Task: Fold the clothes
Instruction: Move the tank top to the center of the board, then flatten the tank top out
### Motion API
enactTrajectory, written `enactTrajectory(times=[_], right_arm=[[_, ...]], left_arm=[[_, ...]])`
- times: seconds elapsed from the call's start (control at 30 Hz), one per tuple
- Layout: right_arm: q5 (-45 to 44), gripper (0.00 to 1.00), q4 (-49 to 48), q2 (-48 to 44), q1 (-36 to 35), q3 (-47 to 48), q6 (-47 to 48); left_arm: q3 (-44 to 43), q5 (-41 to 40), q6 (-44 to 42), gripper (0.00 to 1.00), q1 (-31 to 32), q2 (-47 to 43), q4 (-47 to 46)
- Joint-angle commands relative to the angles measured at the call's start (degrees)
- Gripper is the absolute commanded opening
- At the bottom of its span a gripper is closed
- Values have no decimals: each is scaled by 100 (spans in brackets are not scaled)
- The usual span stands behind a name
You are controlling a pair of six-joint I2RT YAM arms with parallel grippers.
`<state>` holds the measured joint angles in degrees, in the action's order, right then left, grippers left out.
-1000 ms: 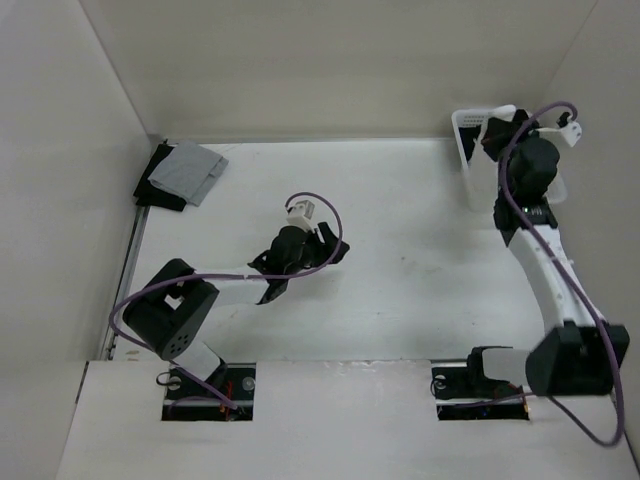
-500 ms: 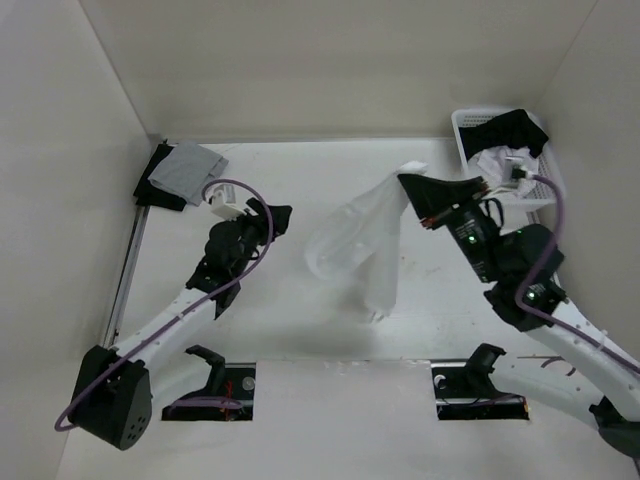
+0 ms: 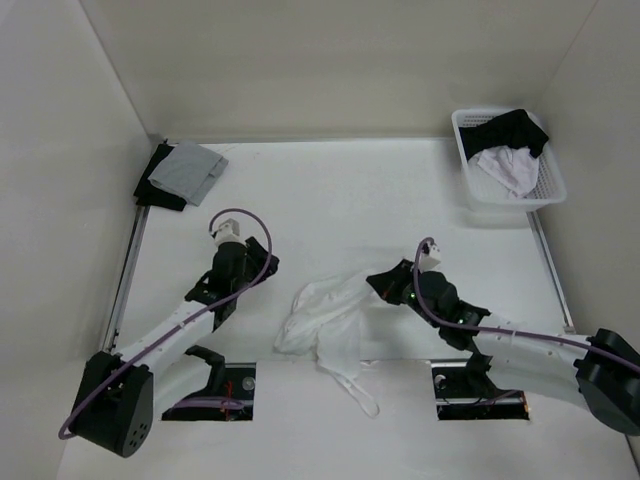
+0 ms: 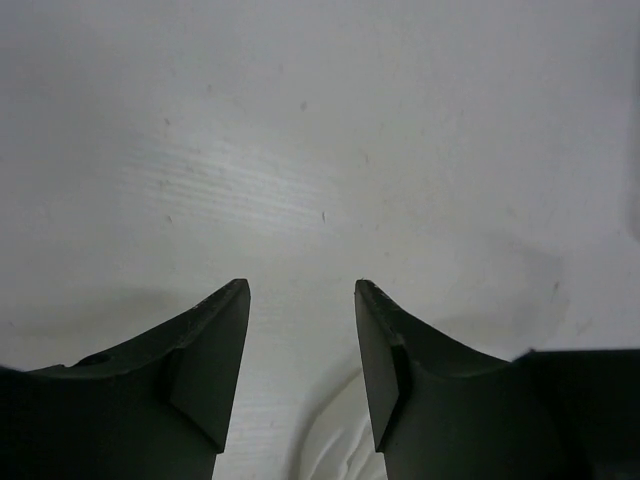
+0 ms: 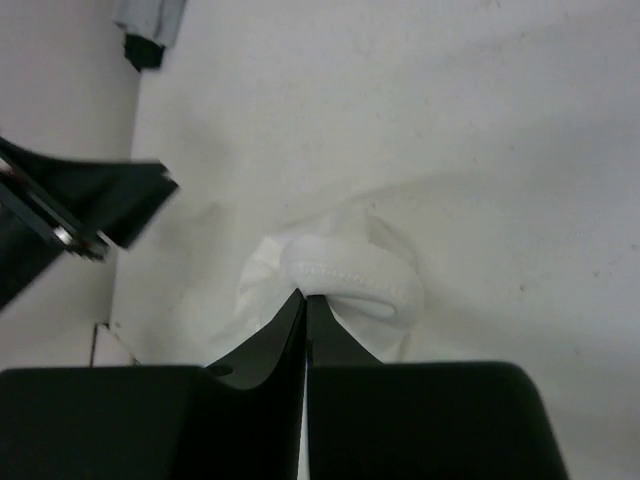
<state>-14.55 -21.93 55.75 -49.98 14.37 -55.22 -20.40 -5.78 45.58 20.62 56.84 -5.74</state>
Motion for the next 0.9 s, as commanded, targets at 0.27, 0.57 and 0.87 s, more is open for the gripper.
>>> enactTrajectory(times=[0.27, 0.57, 0.87], right_arm=[[101, 3, -540, -212, 1432, 189, 170], [549, 3, -610, -266, 1979, 198, 407], [655, 4, -707, -170, 1952, 127, 407]], left_arm=[[-148, -758, 276, 49, 2072, -597, 2059], [-280, -573, 398, 47, 2636, 82, 1858], [-376, -187, 434, 53, 2135, 484, 820]])
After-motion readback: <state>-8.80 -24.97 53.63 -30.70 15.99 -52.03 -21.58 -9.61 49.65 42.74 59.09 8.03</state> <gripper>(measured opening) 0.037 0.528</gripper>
